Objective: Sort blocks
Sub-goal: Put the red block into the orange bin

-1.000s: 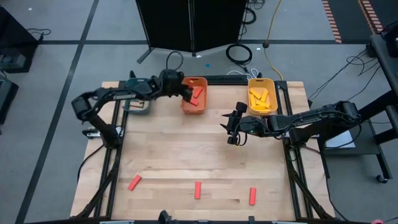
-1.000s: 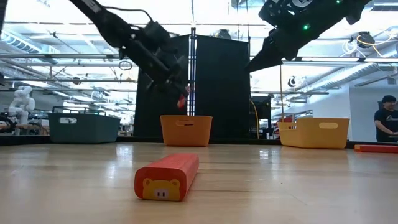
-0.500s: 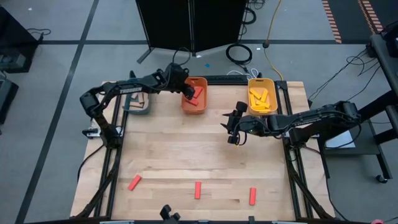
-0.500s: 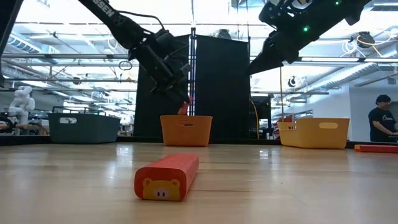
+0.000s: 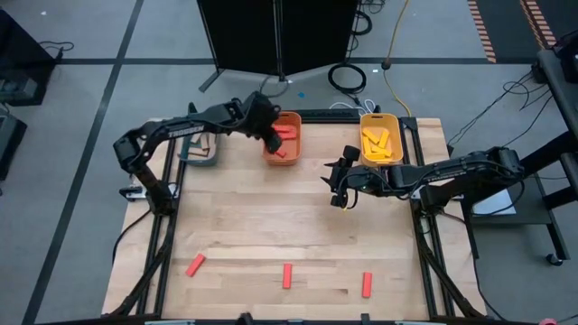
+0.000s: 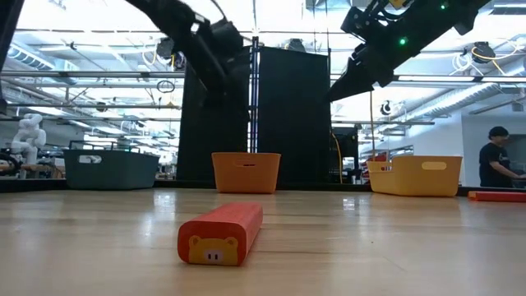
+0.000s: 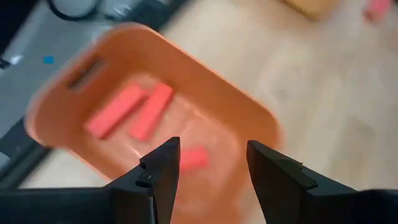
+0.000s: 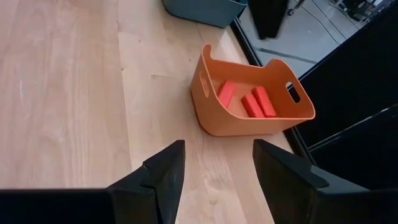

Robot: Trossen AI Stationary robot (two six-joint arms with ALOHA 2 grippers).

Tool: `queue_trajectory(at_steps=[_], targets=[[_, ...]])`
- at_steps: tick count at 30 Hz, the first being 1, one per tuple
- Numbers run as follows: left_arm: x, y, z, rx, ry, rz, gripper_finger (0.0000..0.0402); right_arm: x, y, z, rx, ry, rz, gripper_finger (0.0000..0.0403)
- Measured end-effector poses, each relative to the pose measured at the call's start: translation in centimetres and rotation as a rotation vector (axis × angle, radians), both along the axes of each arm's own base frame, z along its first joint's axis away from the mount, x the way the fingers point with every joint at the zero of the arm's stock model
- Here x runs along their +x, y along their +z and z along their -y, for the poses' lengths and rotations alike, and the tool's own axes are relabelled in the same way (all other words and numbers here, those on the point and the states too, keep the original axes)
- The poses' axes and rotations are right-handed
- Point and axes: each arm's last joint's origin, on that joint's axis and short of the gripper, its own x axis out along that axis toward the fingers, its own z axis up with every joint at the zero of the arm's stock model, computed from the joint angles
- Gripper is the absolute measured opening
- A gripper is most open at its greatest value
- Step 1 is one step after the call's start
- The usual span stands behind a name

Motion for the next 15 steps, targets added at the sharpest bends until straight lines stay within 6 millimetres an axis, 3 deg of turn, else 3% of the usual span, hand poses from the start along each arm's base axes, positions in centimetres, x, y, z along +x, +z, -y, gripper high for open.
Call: queue_trajectory(at_steps=[7,11,15], targets=[[-2.1,1.8,8.8,-0.163,-0.17,-0.293,0.0182,0.0,0.0,0.2,-0.013,0.001,-0.007,0.0183],[-3.8,0.6,14.0,-0.294,-0.162,-0.546,0.0182,0.0,0.1,0.3,-0.026,0.004,-0.007,0.0183],[-4.9,-1.3,17.9,-0.355,-0.088,-0.693,0.0182,0.2,0.3,0.4,-0.026,0.011,0.015,0.0183]])
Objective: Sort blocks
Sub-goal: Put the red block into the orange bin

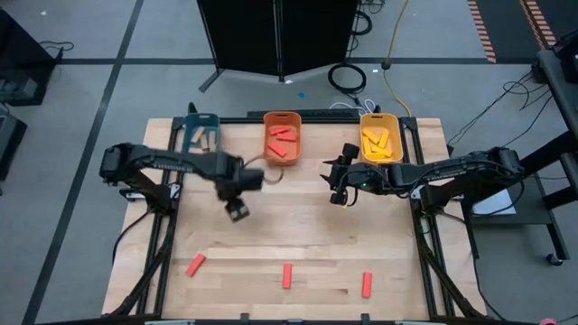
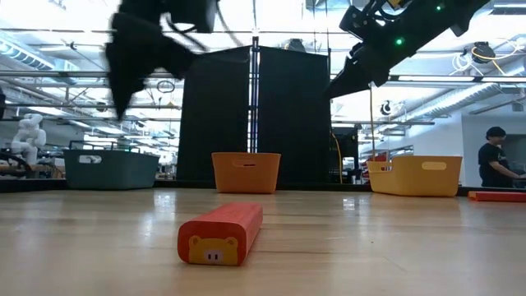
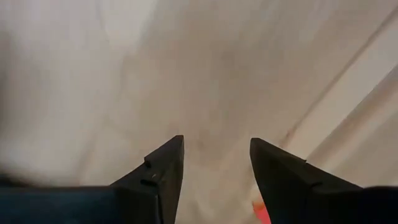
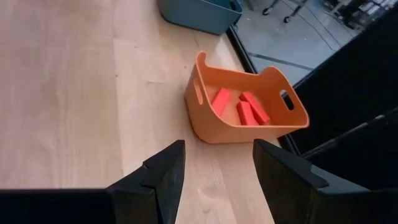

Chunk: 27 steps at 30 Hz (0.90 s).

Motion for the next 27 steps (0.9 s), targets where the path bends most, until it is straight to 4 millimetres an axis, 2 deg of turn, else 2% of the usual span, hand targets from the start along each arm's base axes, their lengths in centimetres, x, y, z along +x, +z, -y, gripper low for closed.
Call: queue_trajectory(at_steps=[8,13,22,27], targets=[[-3.0,-3.7,6.0,-0.134,0.16,-0.264,0.0182,0.1,0.0,-0.2,0.019,0.076,-0.002,0.0183],[-4.9,-5.3,8.7,-0.152,0.223,-0.391,0.0182,0.2,0.1,-0.2,0.004,0.084,-0.004,0.0183],[-5.8,-8.1,11.3,-0.155,0.314,-0.336,0.0182,0.2,0.1,-0.2,0.01,0.081,0.004,0.0183],[-6.5,-8.6,12.4,-0.131,0.397,-0.35,0.0182,0.2,0.1,-0.2,0.012,0.08,0.005,0.0183]])
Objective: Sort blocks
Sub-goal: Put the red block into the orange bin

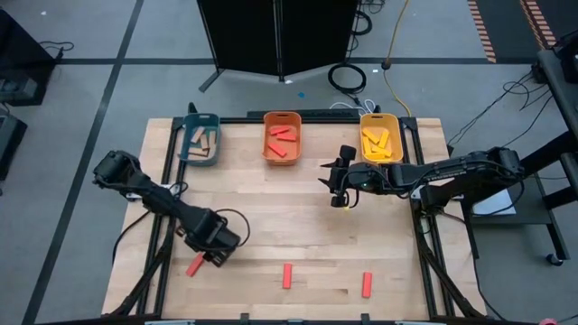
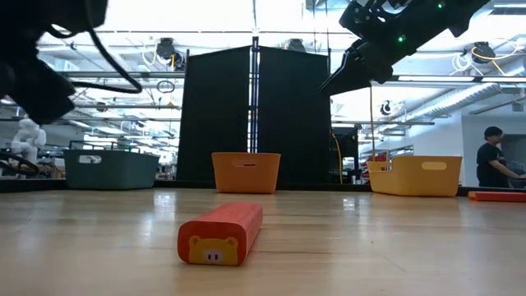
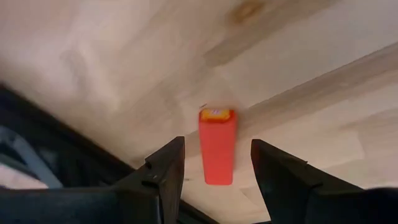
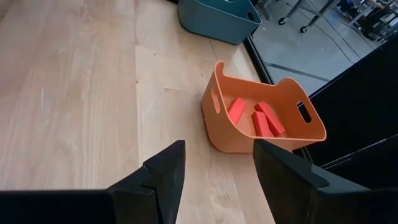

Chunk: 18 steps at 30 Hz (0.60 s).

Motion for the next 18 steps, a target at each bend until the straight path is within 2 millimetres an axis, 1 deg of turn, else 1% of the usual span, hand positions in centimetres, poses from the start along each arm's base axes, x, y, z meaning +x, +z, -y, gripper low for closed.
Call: queue_trajectory(at_steps=[6,11,18], targets=[[-0.8,0.0,1.3,0.026,0.009,-0.019,0.0182,0.0,0.0,0.0,0.0,0.0,0.0,0.0183],[-1.0,0.0,1.7,0.017,-0.006,-0.024,0.0182,0.0,0.0,0.0,0.001,0.0,0.0,0.0183],[-0.9,0.0,2.4,-0.018,-0.032,0.02,0.0182,0.0,0.0,0.0,0.001,0.001,0.0,0.0183]])
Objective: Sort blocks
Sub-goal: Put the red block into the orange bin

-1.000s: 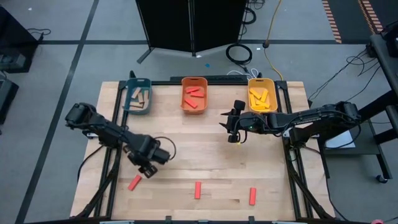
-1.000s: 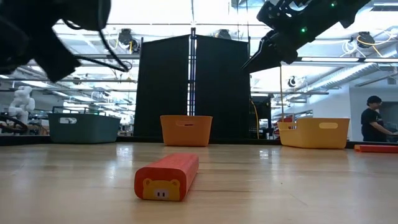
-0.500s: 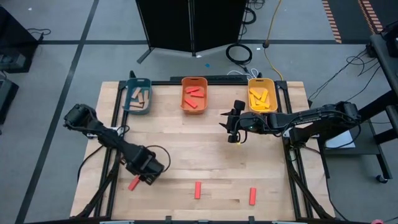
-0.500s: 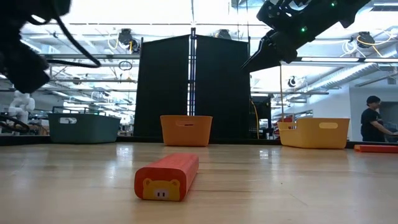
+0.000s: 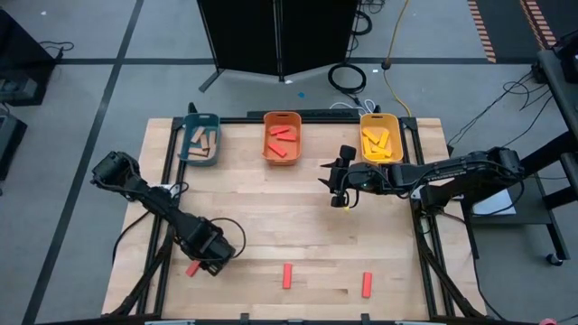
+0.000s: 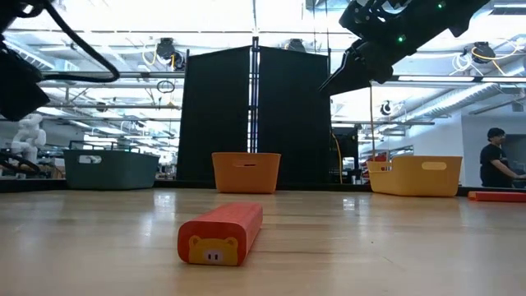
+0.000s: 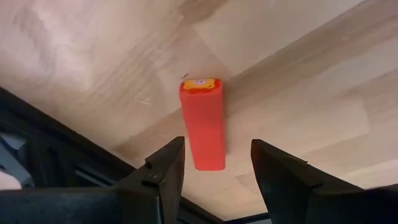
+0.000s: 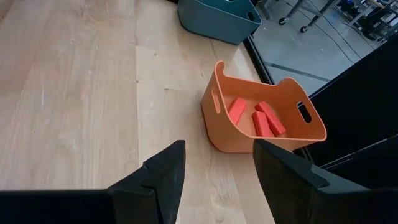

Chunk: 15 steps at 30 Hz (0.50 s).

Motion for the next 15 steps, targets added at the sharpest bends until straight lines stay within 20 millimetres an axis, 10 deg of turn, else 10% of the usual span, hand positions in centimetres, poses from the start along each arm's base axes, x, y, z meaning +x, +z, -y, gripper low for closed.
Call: queue_trajectory(at_steps=[15], targets=[[-1.5,-2.5,0.3,-0.039,-0.002,-0.002,0.0182,0.0,0.0,0.0,0.0,0.0,-0.001,0.0183]])
